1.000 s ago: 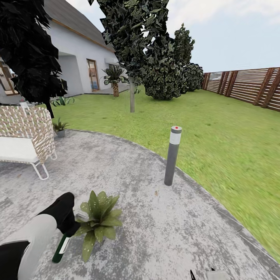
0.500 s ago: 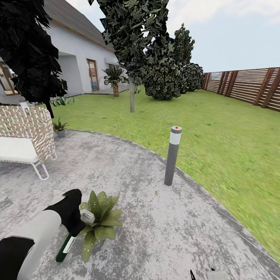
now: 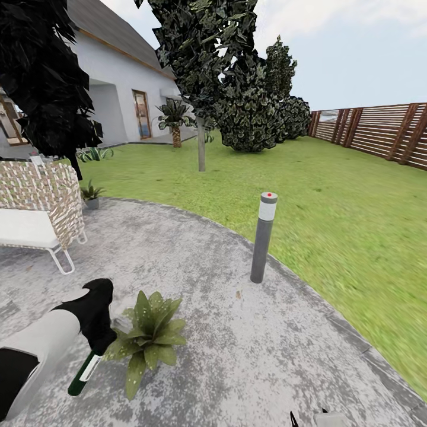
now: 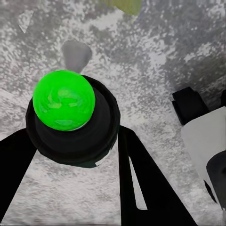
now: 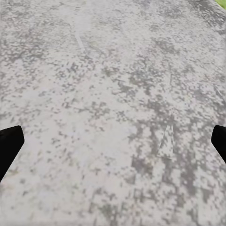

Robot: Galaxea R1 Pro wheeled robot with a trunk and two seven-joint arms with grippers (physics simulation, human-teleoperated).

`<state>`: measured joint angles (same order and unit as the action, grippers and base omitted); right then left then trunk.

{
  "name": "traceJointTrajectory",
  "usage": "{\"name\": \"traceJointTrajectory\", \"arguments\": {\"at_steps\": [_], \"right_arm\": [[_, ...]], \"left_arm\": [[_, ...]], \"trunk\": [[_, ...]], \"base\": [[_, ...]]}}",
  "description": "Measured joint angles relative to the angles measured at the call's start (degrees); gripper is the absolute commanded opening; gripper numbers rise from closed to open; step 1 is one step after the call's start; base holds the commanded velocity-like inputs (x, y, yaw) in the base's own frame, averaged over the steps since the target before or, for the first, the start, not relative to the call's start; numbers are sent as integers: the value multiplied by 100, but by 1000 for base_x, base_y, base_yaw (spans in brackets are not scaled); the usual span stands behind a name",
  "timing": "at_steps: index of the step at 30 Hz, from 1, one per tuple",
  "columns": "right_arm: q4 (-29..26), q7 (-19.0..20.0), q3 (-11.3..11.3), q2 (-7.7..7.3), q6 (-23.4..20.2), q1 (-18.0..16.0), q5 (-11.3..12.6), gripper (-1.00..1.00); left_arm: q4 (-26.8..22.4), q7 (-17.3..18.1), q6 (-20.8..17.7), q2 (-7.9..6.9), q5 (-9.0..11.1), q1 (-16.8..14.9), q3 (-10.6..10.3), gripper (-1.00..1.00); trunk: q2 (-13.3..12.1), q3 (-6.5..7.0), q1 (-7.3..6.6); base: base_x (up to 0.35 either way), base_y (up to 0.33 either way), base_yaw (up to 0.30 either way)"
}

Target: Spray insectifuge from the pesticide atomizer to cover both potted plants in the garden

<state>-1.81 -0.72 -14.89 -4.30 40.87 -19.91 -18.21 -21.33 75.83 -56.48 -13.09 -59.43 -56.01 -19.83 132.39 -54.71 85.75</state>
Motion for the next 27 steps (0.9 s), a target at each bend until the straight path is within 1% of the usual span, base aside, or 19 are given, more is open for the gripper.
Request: {"name": "traceJointTrajectory", "arguments": {"at_steps": [2,5,10,14,17,20,25,27], "right_arm": [[0,0,0,0,0,0,0,100],[0,0,-1,-1,0,0,0,100],[0,0,0,0,0,0,0,100],[0,0,0,0,0,0,0,100],[0,-1,0,0,0,0,0,100],[0,0,-1,0,0,0,-1,100],[0,0,0,0,0,0,0,100],[0,-2,0,0,0,0,0,100]], "left_arm": [[2,-1,2,-47,7,25,-1,-100],[47,-21,9,-57,12,49,-11,-100],[-9,7,5,3,20,6,10,-100],[-21,16,-1,52,21,-20,16,-100],[-20,16,-1,61,20,-14,17,-100],[-18,-26,-4,100,15,24,32,-100],[15,-42,-3,109,13,52,30,-100],[39,-44,-3,88,12,64,23,-100]], "trunk": [[0,0,0],[0,0,0],[0,0,0],[0,0,-3],[0,0,-3],[0,0,0],[0,0,0],[0,0,0]], "base": [[0,0,0],[0,0,0],[9,0,0],[233,0,0],[288,0,0],[55,0,0],[8,0,0],[1,0,15]]}}
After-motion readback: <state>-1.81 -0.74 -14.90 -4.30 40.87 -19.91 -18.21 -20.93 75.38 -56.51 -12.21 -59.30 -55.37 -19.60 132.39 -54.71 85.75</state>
